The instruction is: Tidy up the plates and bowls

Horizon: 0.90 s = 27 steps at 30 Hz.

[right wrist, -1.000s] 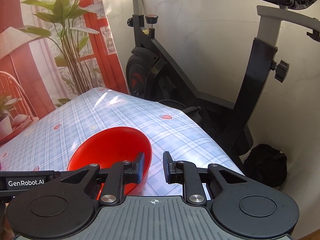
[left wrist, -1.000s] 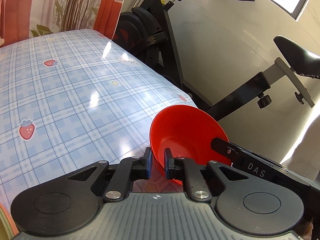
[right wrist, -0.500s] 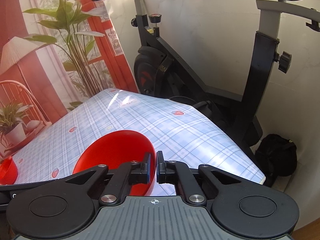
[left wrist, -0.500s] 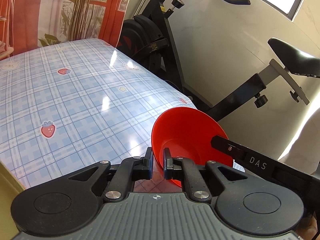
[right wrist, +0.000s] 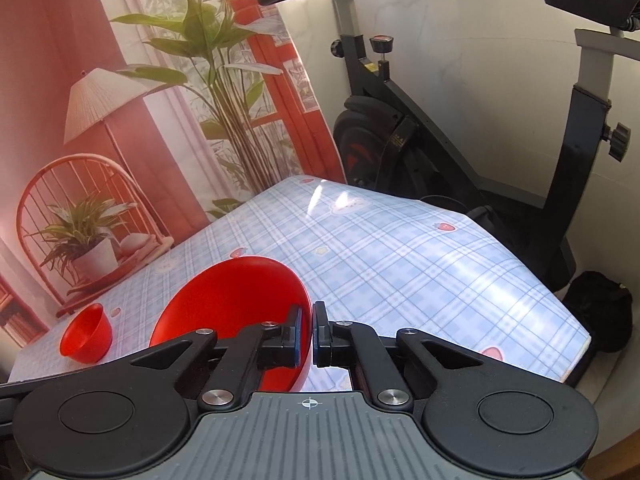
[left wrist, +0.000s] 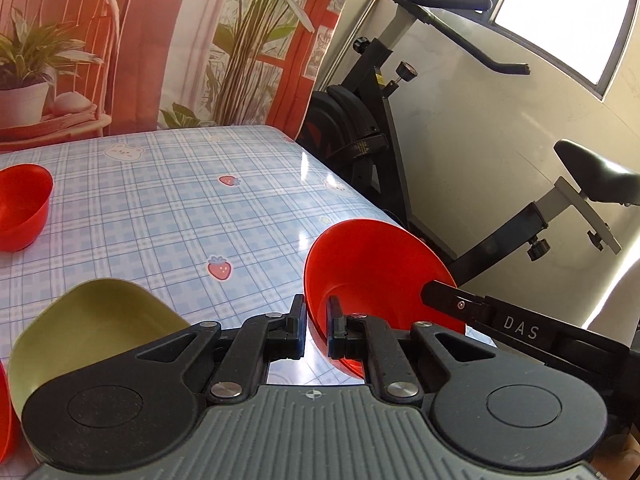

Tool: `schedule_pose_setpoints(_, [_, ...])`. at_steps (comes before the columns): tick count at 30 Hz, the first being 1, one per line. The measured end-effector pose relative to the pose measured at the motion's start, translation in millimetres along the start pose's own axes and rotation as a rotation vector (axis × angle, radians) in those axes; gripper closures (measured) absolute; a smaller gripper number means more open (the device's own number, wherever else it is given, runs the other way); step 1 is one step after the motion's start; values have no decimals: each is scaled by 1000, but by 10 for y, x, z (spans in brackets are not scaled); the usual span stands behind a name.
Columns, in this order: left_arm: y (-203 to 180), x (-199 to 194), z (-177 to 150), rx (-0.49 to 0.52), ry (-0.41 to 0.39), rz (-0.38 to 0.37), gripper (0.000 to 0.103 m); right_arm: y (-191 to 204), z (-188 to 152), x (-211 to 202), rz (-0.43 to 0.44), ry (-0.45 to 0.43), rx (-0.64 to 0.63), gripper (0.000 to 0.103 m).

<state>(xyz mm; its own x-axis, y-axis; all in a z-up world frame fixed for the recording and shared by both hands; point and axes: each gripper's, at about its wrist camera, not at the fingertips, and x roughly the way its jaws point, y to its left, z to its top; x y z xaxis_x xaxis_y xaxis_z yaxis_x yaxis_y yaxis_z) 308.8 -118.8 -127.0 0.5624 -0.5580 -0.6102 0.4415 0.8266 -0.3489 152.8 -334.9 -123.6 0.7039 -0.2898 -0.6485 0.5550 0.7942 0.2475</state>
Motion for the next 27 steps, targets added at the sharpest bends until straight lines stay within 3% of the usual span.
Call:
schedule_pose_setpoints(9, [455, -602, -13, -73, -76, 104, 93, 812, -93, -3, 120, 47, -109, 98])
schedule_pose_setpoints(14, [843, -839, -19, -144, -20, 115, 92, 1321, -209, 5, 157, 70, -167, 98])
schedule_pose_setpoints(21, [1368, -1270, -78, -235, -63, 166, 92, 1985, -373, 23, 251, 112, -227, 98])
schedule_pose_setpoints(27, [1746, -1472, -113, -281, -56, 186, 92, 2513, -510, 97, 272, 125, -328, 98])
